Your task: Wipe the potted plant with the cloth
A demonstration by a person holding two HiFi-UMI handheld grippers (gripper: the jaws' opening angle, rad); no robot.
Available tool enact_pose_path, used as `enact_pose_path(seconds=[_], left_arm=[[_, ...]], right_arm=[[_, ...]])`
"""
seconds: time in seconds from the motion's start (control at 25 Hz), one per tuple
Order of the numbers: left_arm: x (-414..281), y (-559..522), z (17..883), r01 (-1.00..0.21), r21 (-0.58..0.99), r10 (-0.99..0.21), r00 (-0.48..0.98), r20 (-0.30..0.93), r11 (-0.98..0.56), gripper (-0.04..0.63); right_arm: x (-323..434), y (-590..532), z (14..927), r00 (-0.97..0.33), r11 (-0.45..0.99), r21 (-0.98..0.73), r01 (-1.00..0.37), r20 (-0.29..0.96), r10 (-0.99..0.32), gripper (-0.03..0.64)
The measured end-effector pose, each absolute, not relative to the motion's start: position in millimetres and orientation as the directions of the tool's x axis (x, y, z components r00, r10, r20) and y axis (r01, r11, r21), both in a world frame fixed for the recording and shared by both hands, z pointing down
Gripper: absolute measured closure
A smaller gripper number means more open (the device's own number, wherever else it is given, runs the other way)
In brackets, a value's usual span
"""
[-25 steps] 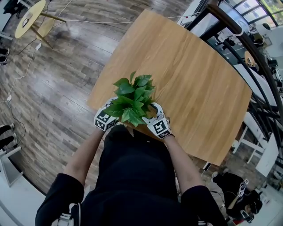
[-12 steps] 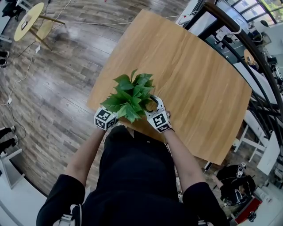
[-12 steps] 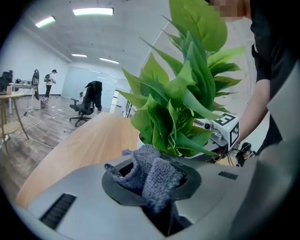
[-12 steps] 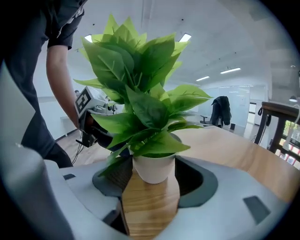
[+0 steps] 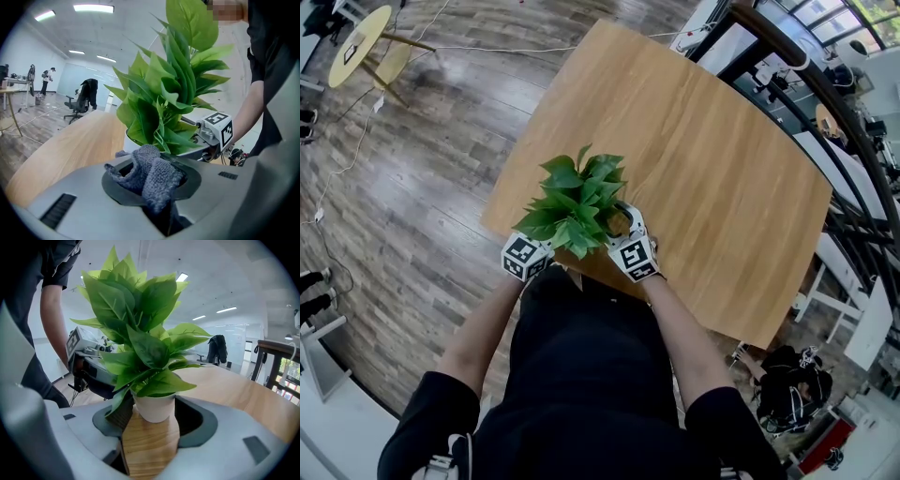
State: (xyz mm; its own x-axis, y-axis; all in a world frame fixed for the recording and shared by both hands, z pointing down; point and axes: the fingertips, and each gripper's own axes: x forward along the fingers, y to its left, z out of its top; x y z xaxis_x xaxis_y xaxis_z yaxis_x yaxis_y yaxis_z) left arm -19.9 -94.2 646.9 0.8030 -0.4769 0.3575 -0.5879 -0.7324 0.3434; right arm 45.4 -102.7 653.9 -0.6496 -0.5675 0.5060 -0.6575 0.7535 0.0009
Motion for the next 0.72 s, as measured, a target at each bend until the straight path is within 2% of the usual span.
enact_pose_path(seconds=[0.28,0.52,0.72], left_arm=[[-34,-107,649,-0.630,0.347,-0.515,0.772,0.373,-0.694,0.486],[-35,-114,650,-0.639,0.359,-0.526,0.766,0.369,-0.680,0.486],[-32,-117,645,-0.642,0.372,-0.530,0.765,0.365,-0.670,0.487]], right_arm=[[41,-69,655,-0.679,0.813,0.037,-0.581,0.528,-0.509,0.353],[67,-99,652,-0.612,0.742,0.057,-0.668,0.525,-0.592,0.351],[52,-101,648,-0.671,0.806,0.051,-0.590,0.524,-0.525,0.351]])
